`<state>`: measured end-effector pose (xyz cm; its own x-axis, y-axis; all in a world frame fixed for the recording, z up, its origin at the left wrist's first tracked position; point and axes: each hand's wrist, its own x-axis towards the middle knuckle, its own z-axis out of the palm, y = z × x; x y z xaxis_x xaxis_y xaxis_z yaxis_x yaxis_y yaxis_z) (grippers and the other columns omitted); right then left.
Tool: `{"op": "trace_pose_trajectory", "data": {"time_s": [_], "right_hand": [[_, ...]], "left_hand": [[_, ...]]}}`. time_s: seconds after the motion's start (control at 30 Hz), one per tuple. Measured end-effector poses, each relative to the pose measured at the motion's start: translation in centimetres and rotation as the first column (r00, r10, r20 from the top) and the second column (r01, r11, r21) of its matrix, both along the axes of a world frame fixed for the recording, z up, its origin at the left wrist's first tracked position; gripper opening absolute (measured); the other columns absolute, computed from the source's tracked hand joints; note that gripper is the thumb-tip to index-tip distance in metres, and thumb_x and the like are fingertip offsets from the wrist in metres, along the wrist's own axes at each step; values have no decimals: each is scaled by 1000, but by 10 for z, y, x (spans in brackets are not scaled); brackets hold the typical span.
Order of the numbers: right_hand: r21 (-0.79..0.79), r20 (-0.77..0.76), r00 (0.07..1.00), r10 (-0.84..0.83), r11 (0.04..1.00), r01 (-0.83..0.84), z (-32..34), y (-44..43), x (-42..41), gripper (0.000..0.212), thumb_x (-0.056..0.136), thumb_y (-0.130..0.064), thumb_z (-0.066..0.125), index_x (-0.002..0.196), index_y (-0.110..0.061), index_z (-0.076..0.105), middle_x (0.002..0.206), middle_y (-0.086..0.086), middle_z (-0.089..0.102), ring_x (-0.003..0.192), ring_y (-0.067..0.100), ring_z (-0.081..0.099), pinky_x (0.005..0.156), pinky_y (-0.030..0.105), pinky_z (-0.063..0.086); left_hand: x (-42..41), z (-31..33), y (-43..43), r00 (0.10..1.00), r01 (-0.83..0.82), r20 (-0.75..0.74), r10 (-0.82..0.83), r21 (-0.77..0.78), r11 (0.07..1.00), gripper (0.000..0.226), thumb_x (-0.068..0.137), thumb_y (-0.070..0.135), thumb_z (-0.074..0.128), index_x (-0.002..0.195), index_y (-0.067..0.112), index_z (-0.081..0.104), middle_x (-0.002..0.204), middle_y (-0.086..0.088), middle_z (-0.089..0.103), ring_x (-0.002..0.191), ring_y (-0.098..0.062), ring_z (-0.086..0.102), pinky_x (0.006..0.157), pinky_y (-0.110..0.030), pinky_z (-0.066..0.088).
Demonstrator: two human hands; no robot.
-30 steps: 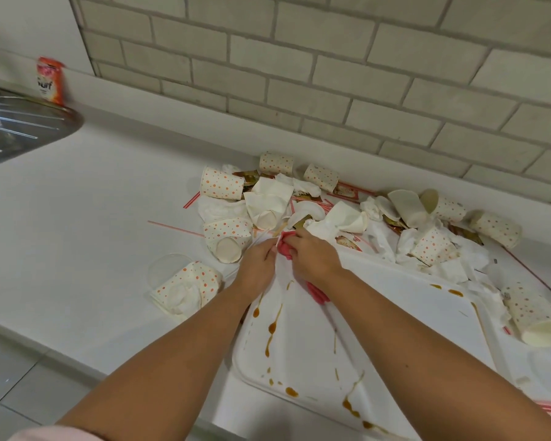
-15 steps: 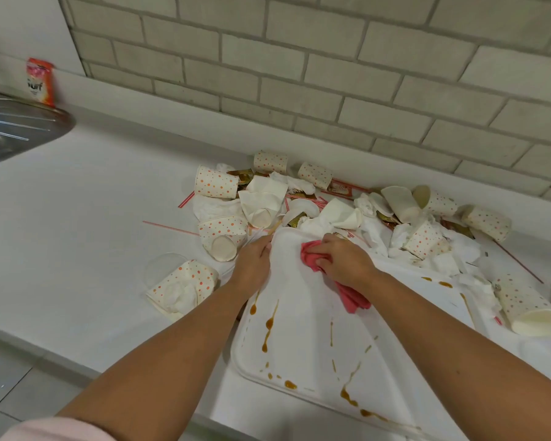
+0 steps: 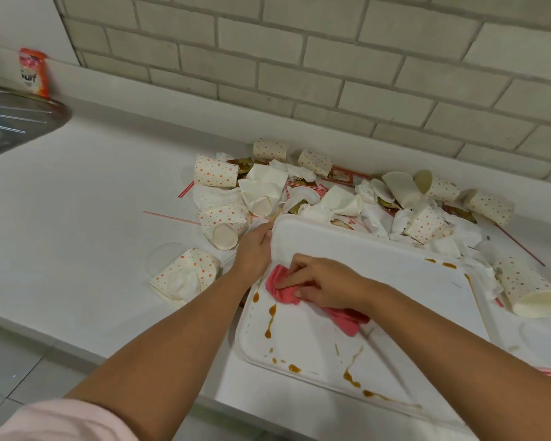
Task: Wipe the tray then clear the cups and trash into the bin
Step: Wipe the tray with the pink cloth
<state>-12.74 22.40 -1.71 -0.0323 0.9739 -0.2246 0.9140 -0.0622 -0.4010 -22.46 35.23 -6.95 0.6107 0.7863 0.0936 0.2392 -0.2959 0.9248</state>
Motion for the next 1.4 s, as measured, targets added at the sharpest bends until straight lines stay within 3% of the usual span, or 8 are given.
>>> {"op": "trace_pose_trajectory", "data": {"time_s": [0.17,0.33,0.47,0.63,0.73,0.87,1.23,1.4], "right_hand": [[119,99,969,-225,970,213,-4,16,13,35,94,-18,51,126,-28,59,113,2,49,99,19,53,80,30,42],[102,279,956,-85,993,58,-16,26,-18,26,97,-18,43,114,-21,61,118,1,43,96,23,55,65,28,34],[62,316,949,7,998,-28,-16,18,-25,32,97,-18,44,123,-29,57,123,-2,42,99,22,54,69,34,49],[-21,190,972,140,990,-138,-5,-8,-24,39,98,-22,43,134,-35,50,130,-5,41,108,15,50,74,26,39],[-21,105,994,-23,999,25,-1,-14,1,38,96,-22,48,130,-37,53,123,-7,45,108,13,52,84,29,43],[66,172,970,-173,984,164,-7,-1,8,35,97,-22,45,129,-33,56,115,1,44,89,16,50,71,29,38],[-25,126,985,122,993,-120,-4,-26,-34,38,96,-22,48,129,-39,55,120,-2,45,91,11,49,73,26,39],[-3,129,984,-124,992,125,2,-19,8,36,93,-21,54,126,-35,58,104,-5,44,101,17,54,82,29,41]], "left_hand": [[0,2,-1,1000,-6,31,7,-43,999,36,98,3,34,126,6,57,124,-9,61,112,-18,54,90,-14,36],[0,4,-3,999,-36,24,37,-40,999,37,98,3,32,125,6,57,121,-10,62,107,-18,56,93,-24,42],[-1,3,-3,999,-36,18,36,-2,999,36,98,3,34,125,5,57,123,-12,62,115,-24,55,100,-29,41],[0,0,-2,1000,-20,5,19,19,1000,36,98,2,34,127,5,56,126,-11,61,117,-22,54,94,-18,36],[1,0,-1,1000,-10,-14,11,56,998,37,98,1,34,128,6,55,125,-11,61,116,-23,55,91,-16,35],[1,0,-1,1000,-7,-14,8,79,997,38,97,1,34,128,5,55,121,-12,63,111,-24,57,89,-18,38],[1,-1,-2,998,-11,-62,21,157,988,38,98,1,34,130,5,54,119,-15,64,108,-29,58,83,-18,37],[0,-3,0,998,-3,-58,15,203,979,38,97,1,34,129,4,55,112,-17,67,100,-30,60,73,-12,33]]}}
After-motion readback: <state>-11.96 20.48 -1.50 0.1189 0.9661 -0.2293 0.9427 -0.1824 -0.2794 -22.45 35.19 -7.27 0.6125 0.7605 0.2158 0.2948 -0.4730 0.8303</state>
